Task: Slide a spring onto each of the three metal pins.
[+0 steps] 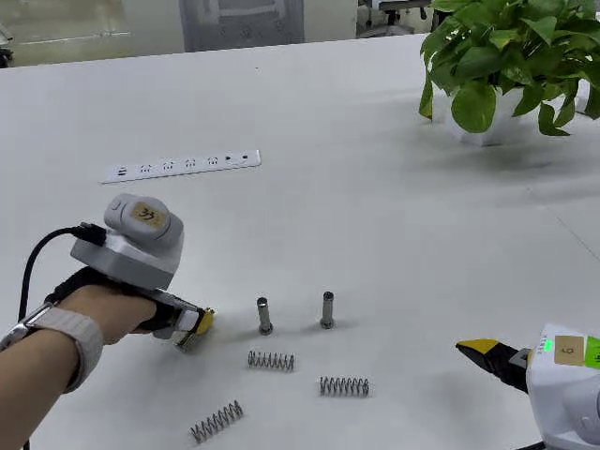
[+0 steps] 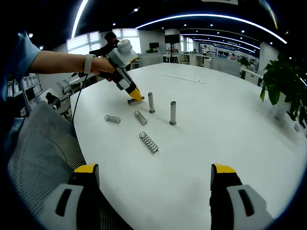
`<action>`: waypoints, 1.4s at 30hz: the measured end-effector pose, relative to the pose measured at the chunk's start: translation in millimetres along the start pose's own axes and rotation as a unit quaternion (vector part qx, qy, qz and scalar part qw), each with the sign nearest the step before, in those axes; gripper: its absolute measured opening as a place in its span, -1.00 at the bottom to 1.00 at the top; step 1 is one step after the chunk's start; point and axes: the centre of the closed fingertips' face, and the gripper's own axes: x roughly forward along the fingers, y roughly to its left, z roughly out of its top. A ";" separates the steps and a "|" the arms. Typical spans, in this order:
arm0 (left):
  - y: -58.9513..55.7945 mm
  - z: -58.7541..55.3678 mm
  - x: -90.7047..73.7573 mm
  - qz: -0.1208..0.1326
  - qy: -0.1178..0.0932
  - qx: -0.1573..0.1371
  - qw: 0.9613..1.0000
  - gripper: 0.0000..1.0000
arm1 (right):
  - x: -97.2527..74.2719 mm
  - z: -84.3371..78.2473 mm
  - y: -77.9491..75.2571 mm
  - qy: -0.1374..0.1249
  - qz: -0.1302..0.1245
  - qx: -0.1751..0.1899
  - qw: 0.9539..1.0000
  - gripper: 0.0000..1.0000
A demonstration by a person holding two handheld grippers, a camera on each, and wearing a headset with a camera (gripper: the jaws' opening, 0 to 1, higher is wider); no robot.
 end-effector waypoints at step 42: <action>-8.4 -3.5 -34.8 0.046 -0.097 0.048 0.993 -0.84 | 5.3 -0.1 9.4 0.002 0.016 -0.007 1.000 0.96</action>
